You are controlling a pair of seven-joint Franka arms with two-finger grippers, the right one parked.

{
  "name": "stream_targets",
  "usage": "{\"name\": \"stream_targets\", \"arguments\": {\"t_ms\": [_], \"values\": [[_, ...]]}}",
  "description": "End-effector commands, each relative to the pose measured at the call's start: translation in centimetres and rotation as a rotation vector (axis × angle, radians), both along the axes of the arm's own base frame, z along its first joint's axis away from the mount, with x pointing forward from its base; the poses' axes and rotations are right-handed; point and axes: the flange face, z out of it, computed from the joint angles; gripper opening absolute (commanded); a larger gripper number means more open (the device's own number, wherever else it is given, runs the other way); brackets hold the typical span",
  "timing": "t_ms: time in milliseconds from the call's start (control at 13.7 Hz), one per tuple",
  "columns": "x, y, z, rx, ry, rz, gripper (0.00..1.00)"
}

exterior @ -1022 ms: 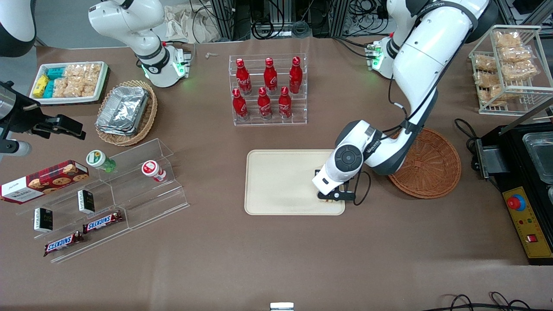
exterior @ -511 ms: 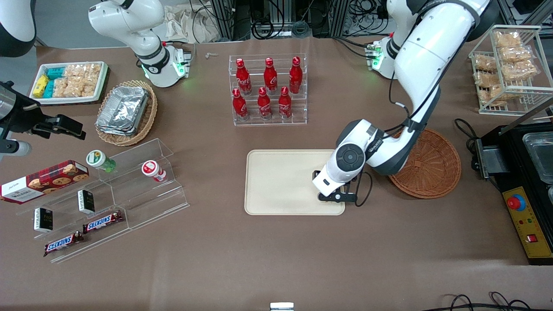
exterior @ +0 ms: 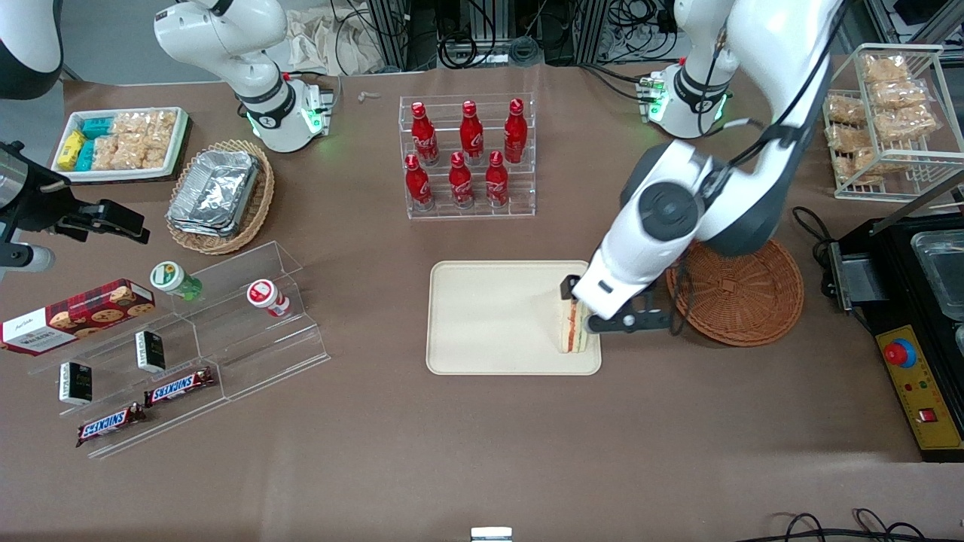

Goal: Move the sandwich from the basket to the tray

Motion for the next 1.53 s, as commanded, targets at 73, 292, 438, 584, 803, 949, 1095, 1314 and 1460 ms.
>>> {"name": "stream_targets", "arguments": {"t_ms": [73,292,438,584,803,949,1095,1314,1460], "values": [[-1.1,6.1,6.3,0.010,0.015,0.012,1.00],[-1.5,12.7,10.7,-0.014,0.014,-0.038,1.00],[-2.0,17.8,13.1,-0.002,0.017,-0.102,1.00],[-2.4,21.6,14.2,0.003,0.021,-0.154,1.00],[-2.1,21.5,16.6,0.015,0.010,-0.176,1.00],[-1.8,21.5,17.1,0.037,0.002,-0.172,1.00],[-2.3,21.0,17.1,0.104,0.023,-0.190,1.00],[-2.7,20.7,17.4,0.112,0.024,-0.194,1.00],[-2.9,20.6,17.7,0.107,0.035,-0.192,1.00]]}}
